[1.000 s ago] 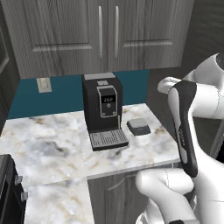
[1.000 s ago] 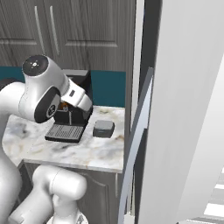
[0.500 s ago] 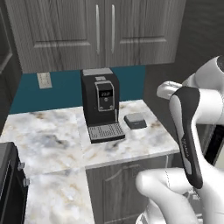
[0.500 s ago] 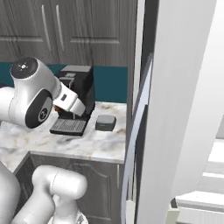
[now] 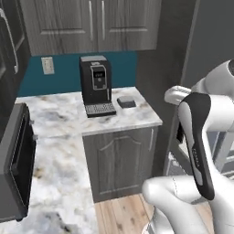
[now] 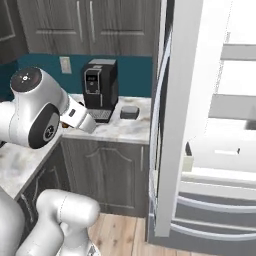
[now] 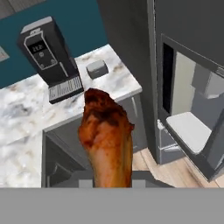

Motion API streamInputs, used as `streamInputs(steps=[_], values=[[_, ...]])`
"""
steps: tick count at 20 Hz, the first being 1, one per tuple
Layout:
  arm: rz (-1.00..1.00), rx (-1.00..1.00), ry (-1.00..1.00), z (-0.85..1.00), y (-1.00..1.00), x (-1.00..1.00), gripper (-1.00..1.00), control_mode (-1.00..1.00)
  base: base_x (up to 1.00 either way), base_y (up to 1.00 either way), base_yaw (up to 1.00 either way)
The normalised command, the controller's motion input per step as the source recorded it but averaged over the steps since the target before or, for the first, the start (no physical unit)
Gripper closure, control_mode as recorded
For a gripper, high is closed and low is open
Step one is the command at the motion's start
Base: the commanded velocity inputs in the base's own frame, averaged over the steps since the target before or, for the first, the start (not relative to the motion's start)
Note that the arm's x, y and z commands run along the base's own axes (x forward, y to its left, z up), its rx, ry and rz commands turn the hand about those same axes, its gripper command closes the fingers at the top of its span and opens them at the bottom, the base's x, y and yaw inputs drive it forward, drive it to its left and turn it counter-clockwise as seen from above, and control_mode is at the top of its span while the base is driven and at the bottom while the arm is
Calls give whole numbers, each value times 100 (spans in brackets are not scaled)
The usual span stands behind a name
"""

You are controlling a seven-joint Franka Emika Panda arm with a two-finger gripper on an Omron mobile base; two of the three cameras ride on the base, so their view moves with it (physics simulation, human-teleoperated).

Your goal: Take the chicken drumstick from the fridge and place it on the digital scale on the counter by the fridge. Wait a few seconds for a reading, then move it to the plate on the dining counter.

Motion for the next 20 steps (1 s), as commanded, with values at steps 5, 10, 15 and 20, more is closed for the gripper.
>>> streamInputs(steps=[5,10,15,20], values=[[0,0,0,0,0,0,100,100,-100,0,0],[0,0,0,0,0,0,100,100,-100,-6,-28],[0,0,0,0,0,0,100,100,-90,-26,-59],[0,0,0,0,0,0,100,100,-42,-34,-72]])
